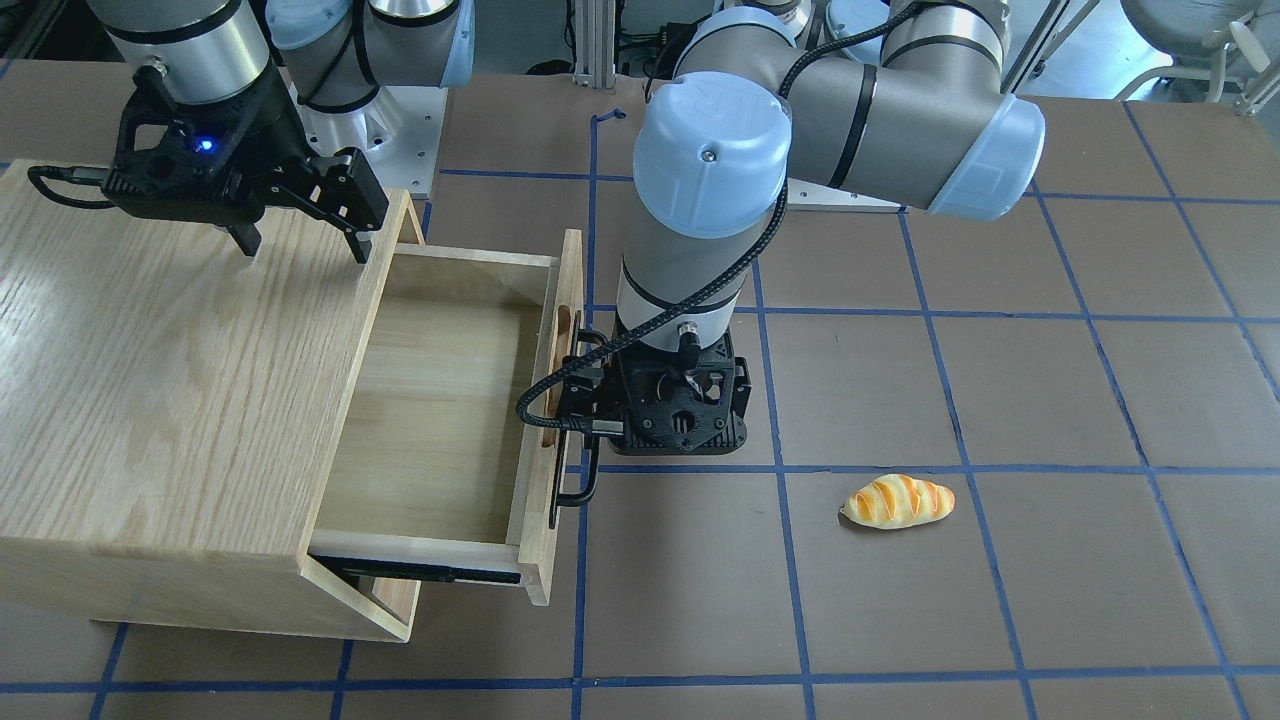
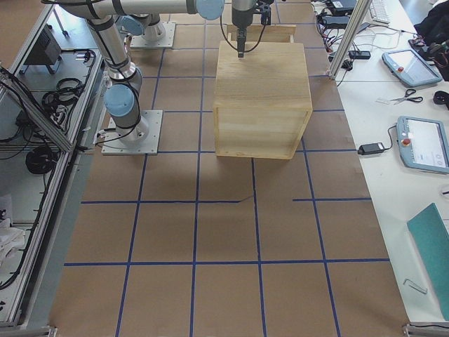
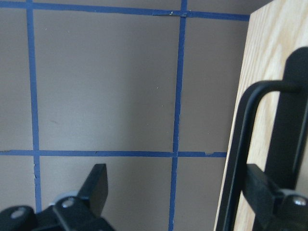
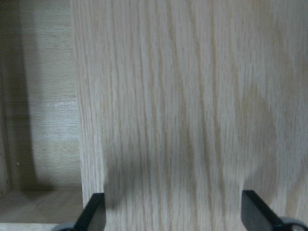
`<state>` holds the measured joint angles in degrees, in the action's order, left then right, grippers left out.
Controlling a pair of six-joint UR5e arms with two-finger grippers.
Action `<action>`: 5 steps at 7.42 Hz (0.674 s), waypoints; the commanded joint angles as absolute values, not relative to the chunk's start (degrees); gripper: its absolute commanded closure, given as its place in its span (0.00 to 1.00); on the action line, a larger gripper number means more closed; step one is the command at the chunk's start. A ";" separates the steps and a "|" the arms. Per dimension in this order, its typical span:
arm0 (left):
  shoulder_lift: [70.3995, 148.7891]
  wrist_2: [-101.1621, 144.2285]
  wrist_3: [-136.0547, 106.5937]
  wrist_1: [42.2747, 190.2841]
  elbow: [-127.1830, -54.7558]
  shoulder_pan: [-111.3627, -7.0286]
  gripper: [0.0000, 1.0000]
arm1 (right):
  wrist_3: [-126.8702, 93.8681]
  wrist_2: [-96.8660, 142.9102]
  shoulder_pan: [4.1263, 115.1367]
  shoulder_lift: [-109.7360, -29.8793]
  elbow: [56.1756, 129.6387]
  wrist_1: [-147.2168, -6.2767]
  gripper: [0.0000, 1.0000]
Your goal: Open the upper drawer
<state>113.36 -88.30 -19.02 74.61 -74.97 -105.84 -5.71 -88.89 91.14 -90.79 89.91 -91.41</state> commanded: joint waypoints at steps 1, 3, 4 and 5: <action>113.38 -88.33 -18.72 74.62 -74.97 -105.64 0.00 | -5.71 -88.95 91.14 -90.79 89.91 -91.41 0.00; 113.38 -88.42 -18.46 74.62 -74.97 -105.56 0.00 | -5.71 -88.95 91.14 -90.79 89.91 -91.41 0.00; 113.38 -88.33 -18.46 74.62 -74.97 -105.03 0.00 | -5.71 -88.86 91.14 -90.79 89.91 -91.41 0.00; 113.38 -88.33 -18.28 74.79 -74.97 -104.68 0.00 | -5.71 -88.94 91.14 -90.79 89.91 -91.41 0.00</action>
<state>113.38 -88.35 -18.44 74.66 -74.97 -105.13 -5.71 -88.91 91.14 -90.79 89.91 -91.41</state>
